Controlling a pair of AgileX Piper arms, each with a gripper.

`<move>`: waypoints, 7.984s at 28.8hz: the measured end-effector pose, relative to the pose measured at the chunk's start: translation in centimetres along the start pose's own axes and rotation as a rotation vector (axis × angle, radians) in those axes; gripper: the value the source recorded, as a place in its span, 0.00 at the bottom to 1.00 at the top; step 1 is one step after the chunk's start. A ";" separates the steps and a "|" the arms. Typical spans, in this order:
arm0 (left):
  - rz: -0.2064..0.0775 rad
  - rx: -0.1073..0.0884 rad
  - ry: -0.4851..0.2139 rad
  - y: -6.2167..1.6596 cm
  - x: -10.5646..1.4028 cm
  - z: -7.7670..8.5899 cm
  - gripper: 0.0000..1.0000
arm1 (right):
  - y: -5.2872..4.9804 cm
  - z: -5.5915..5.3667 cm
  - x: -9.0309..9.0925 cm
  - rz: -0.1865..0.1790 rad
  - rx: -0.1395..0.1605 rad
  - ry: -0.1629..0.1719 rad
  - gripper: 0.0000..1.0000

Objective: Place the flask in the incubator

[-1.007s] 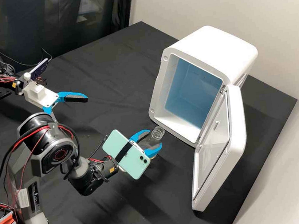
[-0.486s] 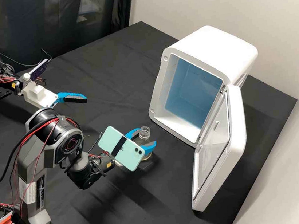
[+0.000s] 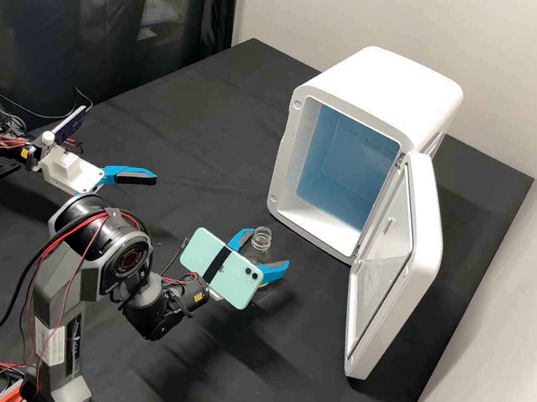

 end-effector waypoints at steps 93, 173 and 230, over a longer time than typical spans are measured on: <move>0.000 0.000 0.000 0.00 0.0 0.0 1.00 | 4.5 0.7 -0.6 0.142 0.094 0.000 0.00; 0.001 0.000 0.002 0.00 0.0 0.0 1.00 | 7.5 -7.9 19.0 0.148 0.068 -0.090 0.00; -0.007 0.004 0.014 -0.24 0.1 0.0 1.00 | 2.0 -8.4 22.7 0.085 -0.049 -0.142 1.00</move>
